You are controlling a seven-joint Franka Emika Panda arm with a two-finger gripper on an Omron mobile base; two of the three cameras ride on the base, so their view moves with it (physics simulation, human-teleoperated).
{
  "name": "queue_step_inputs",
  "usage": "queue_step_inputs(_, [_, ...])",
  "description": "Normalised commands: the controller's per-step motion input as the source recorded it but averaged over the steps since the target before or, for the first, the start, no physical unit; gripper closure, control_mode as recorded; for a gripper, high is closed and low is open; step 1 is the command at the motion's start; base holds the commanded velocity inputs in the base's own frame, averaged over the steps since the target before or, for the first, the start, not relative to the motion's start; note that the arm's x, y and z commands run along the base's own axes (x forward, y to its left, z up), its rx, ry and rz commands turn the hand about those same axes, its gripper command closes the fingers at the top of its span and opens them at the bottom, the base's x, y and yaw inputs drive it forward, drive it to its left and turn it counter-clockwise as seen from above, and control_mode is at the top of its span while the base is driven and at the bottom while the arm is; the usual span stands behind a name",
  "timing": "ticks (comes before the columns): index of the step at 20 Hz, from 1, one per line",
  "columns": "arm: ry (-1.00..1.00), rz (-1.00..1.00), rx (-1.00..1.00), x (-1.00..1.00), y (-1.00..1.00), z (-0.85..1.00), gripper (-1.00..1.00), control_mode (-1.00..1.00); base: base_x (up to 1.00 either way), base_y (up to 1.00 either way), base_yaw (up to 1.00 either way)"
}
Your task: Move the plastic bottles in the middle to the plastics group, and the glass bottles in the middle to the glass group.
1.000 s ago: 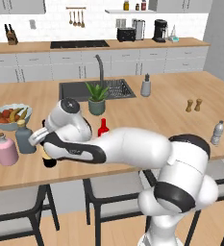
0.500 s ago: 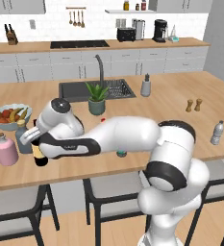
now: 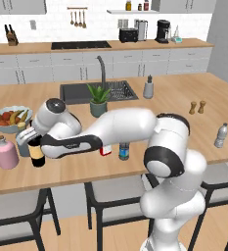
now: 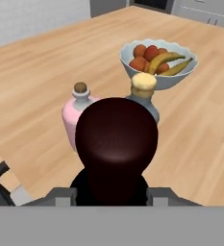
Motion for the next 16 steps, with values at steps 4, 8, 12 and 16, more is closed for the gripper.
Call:
queue_step_inputs(4, [0.00,0.00,0.00,0.00,0.00,-0.34,1.00,-1.00,0.00,0.00,0.00])
queue_step_inputs(8, [0.00,0.00,0.00,0.00,0.00,-0.50,1.00,-1.00,0.00,0.00,0.00])
queue_step_inputs(12, [0.00,0.00,0.00,0.00,0.00,-0.45,1.00,-1.00,0.00,0.00,0.00])
queue_step_inputs(16, [-0.04,0.00,0.00,0.02,0.00,-0.04,1.00,-1.00,0.00,0.00,0.00])
